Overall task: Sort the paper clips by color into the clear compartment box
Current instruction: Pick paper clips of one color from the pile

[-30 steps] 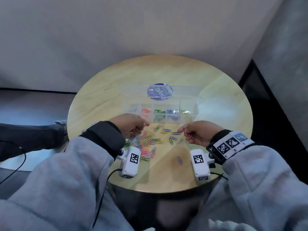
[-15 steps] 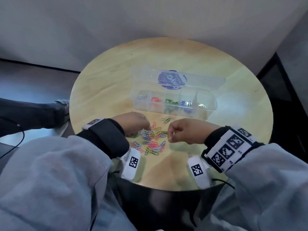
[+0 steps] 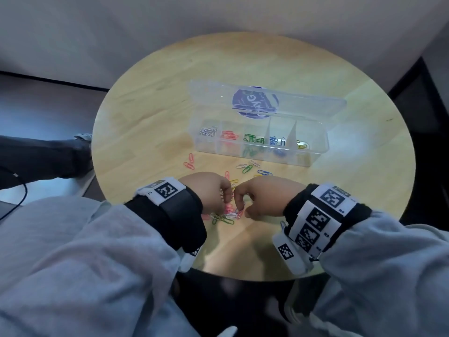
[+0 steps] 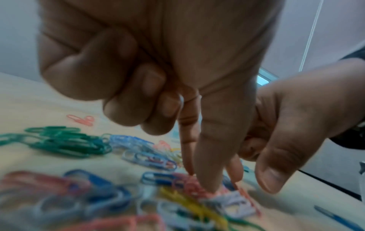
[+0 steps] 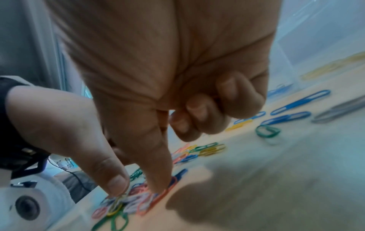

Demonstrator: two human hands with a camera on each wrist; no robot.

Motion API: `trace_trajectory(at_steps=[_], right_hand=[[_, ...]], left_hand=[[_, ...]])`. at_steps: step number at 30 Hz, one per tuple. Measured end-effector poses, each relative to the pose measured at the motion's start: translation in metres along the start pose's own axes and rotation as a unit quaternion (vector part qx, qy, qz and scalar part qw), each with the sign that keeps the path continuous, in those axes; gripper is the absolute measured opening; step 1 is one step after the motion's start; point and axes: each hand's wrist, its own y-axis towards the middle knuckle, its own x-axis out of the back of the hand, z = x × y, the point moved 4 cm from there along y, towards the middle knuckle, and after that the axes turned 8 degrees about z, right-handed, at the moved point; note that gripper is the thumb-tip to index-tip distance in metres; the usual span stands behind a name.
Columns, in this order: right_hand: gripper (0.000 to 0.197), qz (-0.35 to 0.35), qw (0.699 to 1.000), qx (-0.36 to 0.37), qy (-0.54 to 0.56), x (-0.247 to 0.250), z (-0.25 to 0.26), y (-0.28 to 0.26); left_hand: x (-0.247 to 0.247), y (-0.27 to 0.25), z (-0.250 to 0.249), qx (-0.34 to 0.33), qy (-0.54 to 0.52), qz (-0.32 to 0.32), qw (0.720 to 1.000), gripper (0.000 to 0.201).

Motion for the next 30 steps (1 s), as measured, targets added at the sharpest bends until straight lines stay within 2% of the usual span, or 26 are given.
trace_trajectory(at_steps=[11,19,22,26,28,30], right_hand=[[0.015,0.011,1.0,0.025,-0.011,-0.009,0.002,0.001],[0.009,0.031,0.998,0.018,-0.042,-0.009,0.002,0.0],[0.008,0.045,0.998,-0.005,-0.048,-0.008,-0.002,0.001],[0.007,0.054,0.998,-0.027,-0.008,-0.006,-0.011,0.0],[0.009,0.045,0.998,-0.026,0.036,0.001,-0.018,-0.003],[0.015,0.039,0.994,-0.02,0.105,0.01,-0.026,-0.004]], left_hand=[[-0.008,0.011,0.0,-0.003,0.032,-0.017,0.999,0.028],[-0.009,0.008,-0.004,0.005,0.036,-0.022,0.999,0.006],[-0.009,0.008,-0.002,0.006,0.017,-0.008,1.0,0.007],[-0.004,0.008,0.001,-0.007,-0.043,-0.008,0.999,0.008],[0.001,0.008,0.004,-0.021,-0.108,-0.002,0.994,0.011],[0.008,0.008,0.006,-0.028,-0.214,0.001,0.976,0.015]])
